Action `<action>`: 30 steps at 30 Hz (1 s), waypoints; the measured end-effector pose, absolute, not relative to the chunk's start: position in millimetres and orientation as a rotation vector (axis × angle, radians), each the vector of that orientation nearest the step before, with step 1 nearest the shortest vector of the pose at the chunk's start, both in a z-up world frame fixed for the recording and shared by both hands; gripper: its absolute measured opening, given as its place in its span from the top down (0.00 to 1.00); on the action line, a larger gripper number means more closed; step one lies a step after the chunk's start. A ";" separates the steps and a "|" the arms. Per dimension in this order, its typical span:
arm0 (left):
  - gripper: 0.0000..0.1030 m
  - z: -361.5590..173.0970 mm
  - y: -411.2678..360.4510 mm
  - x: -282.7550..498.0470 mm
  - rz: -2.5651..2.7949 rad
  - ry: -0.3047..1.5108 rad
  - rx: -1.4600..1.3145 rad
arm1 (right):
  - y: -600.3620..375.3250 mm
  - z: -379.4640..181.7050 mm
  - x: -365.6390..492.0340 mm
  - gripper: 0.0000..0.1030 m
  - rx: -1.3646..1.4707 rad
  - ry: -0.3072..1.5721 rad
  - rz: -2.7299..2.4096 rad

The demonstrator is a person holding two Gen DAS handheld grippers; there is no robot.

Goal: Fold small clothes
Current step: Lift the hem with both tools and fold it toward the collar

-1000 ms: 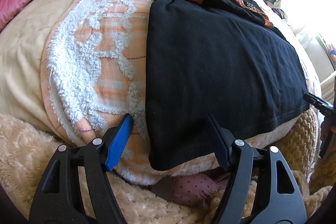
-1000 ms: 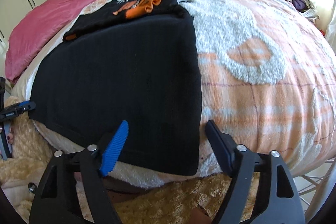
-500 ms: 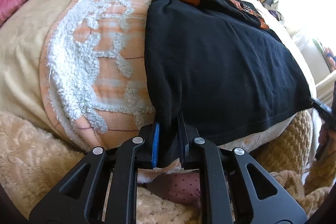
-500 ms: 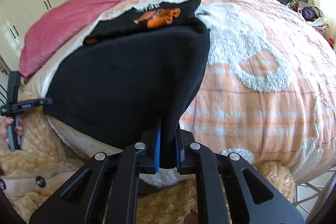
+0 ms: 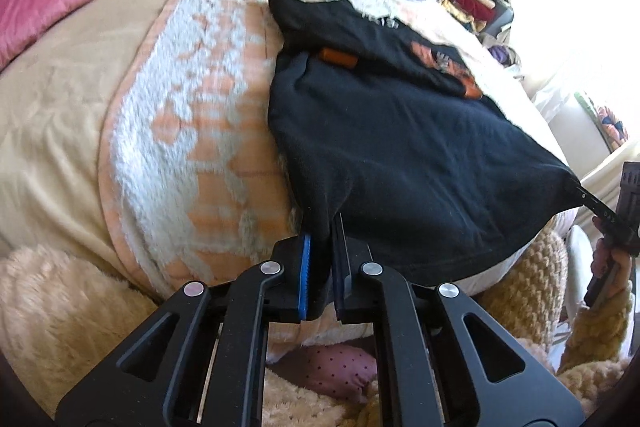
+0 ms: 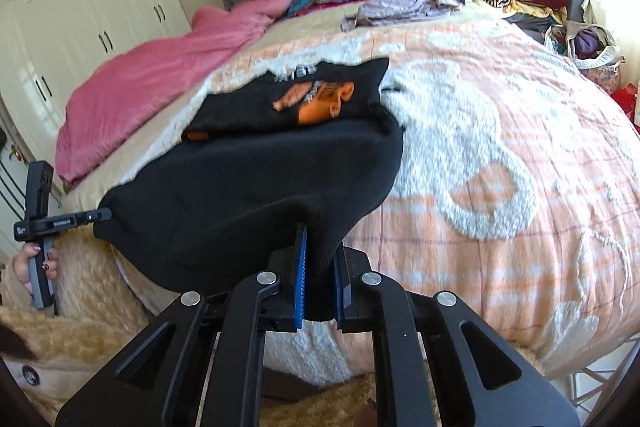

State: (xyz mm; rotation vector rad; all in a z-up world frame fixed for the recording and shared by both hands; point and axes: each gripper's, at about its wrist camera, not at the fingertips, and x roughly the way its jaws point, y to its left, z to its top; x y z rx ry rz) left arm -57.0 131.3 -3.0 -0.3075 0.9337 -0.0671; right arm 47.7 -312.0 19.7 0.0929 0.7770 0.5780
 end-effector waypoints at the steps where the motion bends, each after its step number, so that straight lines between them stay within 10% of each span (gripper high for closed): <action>1: 0.97 1.4 131.9 -55.6 -0.067 0.921 -0.308 | -312.4 22.5 49.1 0.91 0.101 0.767 0.577; 30: 0.98 75.9 143.9 -21.8 -0.041 0.717 -0.287 | -311.5 90.5 82.4 0.92 0.098 0.607 0.539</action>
